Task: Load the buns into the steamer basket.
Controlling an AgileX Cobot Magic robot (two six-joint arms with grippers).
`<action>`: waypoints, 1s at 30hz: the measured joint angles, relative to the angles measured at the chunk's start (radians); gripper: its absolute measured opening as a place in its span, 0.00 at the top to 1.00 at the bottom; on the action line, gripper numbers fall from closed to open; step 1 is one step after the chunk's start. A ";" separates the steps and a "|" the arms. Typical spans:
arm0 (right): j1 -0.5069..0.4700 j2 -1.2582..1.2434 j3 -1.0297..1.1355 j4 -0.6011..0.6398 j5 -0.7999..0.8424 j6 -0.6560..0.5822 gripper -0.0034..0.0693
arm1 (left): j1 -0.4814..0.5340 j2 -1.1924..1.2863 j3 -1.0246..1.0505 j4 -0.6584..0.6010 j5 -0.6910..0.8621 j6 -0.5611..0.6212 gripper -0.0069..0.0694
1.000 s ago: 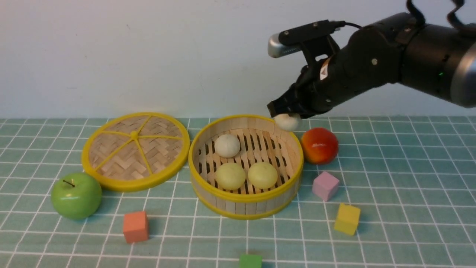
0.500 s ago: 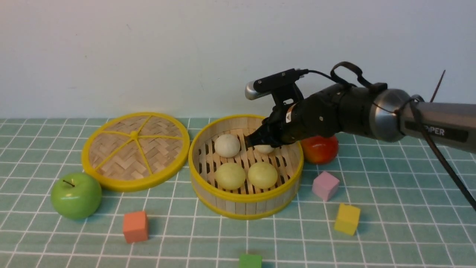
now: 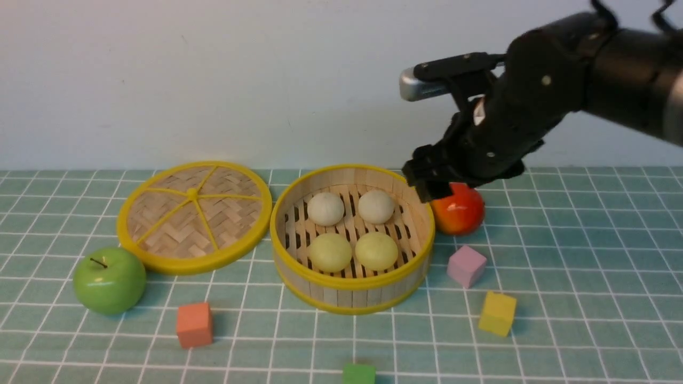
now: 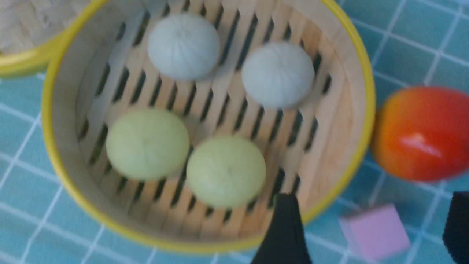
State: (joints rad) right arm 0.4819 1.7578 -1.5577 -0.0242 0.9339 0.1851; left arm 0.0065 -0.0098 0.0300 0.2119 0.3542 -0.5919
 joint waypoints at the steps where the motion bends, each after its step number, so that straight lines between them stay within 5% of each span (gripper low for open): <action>1: 0.003 -0.033 0.000 0.001 0.064 -0.003 0.29 | 0.000 0.000 0.000 0.000 0.000 0.000 0.62; 5: 0.019 -0.122 0.000 0.004 0.261 -0.006 0.57 | 0.000 0.000 0.000 0.000 0.000 0.000 0.62; 7: 0.022 -0.166 0.000 0.004 0.293 -0.008 0.79 | 0.000 0.000 0.000 0.000 0.000 0.000 0.62; 10: 0.022 -0.218 0.002 0.000 0.305 -0.016 0.96 | 0.000 0.000 0.000 0.000 0.000 0.000 0.62; 30: 0.025 -0.320 0.015 -0.013 0.315 -0.034 0.97 | 0.000 0.000 0.000 0.000 0.000 0.000 0.60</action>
State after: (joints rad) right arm 0.5070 1.4382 -1.5427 -0.0373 1.2487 0.1510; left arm 0.0065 -0.0098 0.0300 0.2119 0.3542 -0.5919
